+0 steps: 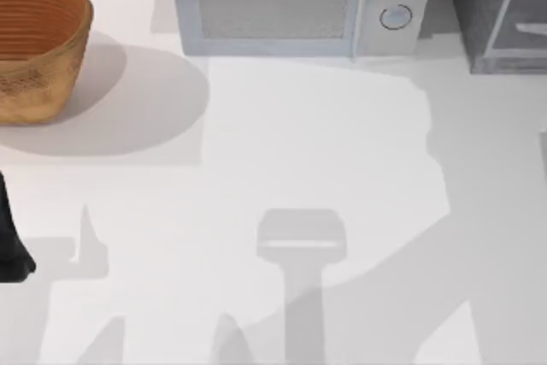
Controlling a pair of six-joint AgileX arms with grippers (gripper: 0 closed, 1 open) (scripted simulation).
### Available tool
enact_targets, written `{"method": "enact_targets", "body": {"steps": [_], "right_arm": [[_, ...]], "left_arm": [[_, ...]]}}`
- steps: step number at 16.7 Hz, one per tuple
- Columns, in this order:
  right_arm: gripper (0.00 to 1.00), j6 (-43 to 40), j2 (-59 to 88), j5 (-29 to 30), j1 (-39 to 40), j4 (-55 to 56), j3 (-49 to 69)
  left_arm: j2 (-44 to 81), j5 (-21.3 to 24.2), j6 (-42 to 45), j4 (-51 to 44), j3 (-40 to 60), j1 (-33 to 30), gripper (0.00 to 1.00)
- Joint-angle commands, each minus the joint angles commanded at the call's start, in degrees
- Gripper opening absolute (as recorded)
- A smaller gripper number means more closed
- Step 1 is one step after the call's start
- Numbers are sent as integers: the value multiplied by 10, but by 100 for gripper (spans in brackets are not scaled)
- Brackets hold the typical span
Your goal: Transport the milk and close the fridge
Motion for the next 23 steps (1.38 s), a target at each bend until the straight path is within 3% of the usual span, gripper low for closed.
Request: {"method": "enact_targets", "body": {"steps": [7, 23], "right_arm": [[100, -2, -208, 9, 24, -58, -86], [100, -7, -1141, 89, 95, -439, -594]], "left_arm": [[0, 0, 0, 0, 0, 0, 100], [0, 0, 0, 0, 0, 0, 100]]}}
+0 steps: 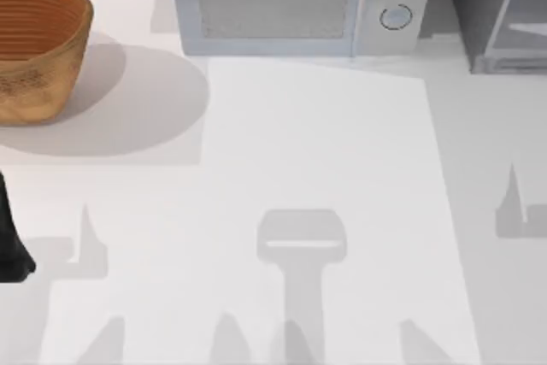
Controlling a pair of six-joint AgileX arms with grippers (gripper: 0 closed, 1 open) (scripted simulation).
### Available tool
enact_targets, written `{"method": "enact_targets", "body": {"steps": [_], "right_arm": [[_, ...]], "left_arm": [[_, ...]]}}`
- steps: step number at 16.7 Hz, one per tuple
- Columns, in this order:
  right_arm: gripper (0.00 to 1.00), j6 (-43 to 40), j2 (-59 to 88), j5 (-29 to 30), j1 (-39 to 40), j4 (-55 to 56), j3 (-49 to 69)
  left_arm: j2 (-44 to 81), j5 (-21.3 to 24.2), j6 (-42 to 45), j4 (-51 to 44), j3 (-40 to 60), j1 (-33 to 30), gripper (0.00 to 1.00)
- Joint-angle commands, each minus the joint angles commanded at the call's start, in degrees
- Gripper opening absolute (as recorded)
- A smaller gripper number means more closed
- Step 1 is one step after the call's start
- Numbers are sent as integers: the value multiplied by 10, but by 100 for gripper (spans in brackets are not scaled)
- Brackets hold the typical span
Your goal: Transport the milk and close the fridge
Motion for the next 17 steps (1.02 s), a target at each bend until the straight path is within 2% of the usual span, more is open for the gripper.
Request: {"method": "enact_targets", "body": {"steps": [6, 13, 17], "right_arm": [[100, 7, -155, 14, 17, -98, -124], [100, 7, -159, 14, 16, -102, -128], [100, 7, -211, 13, 18, -163, -83]], "left_arm": [[0, 0, 0, 0, 0, 0, 100], [0, 0, 0, 0, 0, 0, 100], [0, 0, 0, 0, 0, 0, 100]]}}
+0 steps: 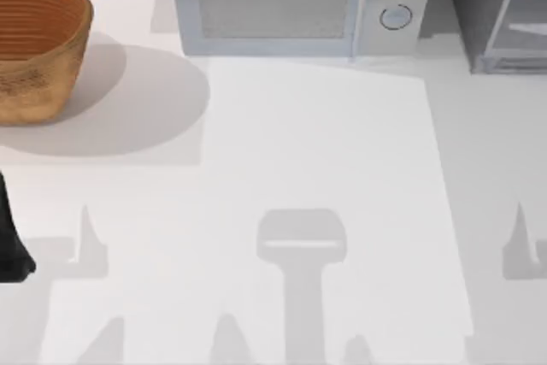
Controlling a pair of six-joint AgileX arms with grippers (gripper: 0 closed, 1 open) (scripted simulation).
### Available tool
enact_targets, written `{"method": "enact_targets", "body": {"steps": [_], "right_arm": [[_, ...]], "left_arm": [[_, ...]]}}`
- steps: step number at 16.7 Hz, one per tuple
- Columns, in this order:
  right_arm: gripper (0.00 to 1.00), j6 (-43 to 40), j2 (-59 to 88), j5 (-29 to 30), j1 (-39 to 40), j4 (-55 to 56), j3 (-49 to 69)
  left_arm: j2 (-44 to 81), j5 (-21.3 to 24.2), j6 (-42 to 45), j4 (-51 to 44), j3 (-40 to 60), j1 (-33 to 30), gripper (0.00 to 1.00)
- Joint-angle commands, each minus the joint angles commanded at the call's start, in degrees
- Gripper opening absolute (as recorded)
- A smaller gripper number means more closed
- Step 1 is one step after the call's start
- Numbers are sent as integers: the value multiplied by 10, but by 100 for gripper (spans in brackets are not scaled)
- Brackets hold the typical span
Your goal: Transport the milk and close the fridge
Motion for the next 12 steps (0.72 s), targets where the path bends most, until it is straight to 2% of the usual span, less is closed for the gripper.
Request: {"method": "enact_targets", "body": {"steps": [4, 12], "right_arm": [[100, -3, -104, 1, 0, -157, 86], [100, -6, -324, 5, -1, -619, 264]], "left_arm": [[0, 0, 0, 0, 0, 0, 100], [0, 0, 0, 0, 0, 0, 100]]}}
